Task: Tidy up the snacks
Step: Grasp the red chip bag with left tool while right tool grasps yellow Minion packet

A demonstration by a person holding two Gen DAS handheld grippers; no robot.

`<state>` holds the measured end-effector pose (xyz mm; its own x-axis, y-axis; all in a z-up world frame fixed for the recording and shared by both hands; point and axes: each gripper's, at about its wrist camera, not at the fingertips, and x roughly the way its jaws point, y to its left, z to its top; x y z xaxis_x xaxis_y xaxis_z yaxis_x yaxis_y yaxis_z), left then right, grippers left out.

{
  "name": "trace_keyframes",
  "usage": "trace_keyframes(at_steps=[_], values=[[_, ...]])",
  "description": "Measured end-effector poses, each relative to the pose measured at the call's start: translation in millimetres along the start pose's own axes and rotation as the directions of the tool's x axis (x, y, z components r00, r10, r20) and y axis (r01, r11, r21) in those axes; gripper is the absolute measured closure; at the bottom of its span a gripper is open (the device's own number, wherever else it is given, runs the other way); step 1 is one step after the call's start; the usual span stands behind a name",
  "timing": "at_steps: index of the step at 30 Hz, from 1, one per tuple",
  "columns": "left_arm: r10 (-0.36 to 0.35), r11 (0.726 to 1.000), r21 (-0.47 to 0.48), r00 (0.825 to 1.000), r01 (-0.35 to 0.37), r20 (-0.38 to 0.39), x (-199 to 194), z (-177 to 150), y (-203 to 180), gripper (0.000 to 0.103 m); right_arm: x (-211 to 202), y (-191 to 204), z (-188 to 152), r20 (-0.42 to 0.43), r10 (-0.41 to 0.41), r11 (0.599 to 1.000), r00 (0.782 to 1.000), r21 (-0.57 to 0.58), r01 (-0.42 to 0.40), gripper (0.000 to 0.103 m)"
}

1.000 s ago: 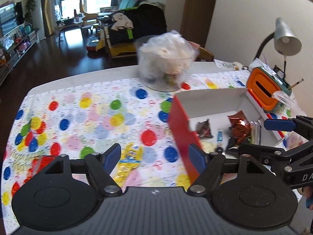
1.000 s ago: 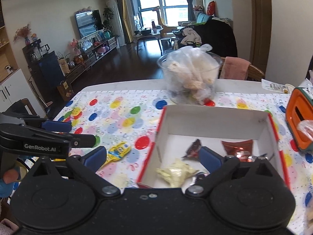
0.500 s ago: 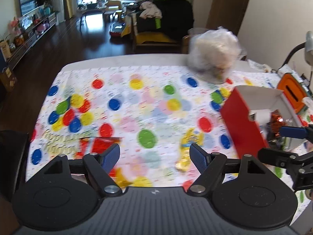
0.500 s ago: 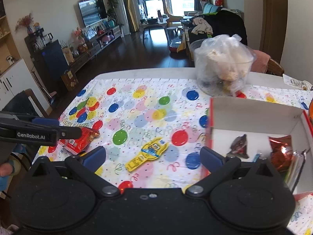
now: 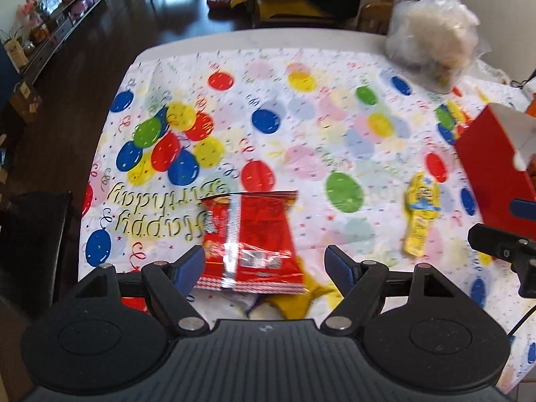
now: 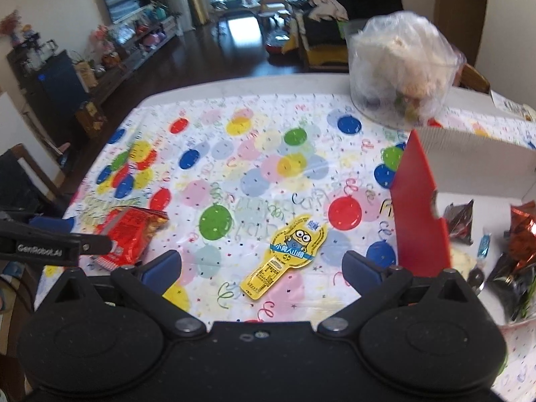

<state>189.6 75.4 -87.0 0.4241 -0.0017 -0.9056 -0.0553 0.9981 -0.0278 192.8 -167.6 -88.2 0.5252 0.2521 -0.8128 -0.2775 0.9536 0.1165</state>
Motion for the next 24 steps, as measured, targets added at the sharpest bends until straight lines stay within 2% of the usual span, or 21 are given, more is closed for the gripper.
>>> trace_keyframes(at_steps=[3,11,16,24], values=[[-0.019,1.0,-0.021,0.999,0.018,-0.038,14,5,9,0.025,21,1,1,-0.025,-0.041,0.999,0.999,0.028,0.042,0.001],[-0.021,1.0,-0.001,0.995,0.021,-0.1,43,19,9,0.025,64,-3,7,-0.085,-0.114,0.99,0.99,0.075,0.12,0.004],[0.019,1.0,0.016,0.994,-0.017,-0.111,54,25,7,0.025,85,-5,10,-0.112,-0.139,0.985,0.984,0.084,0.149,0.006],[0.016,1.0,-0.001,0.989,-0.016,-0.146,71,34,11,0.025,108,-7,12,-0.149,-0.159,0.981,0.976,0.085,0.173,0.011]])
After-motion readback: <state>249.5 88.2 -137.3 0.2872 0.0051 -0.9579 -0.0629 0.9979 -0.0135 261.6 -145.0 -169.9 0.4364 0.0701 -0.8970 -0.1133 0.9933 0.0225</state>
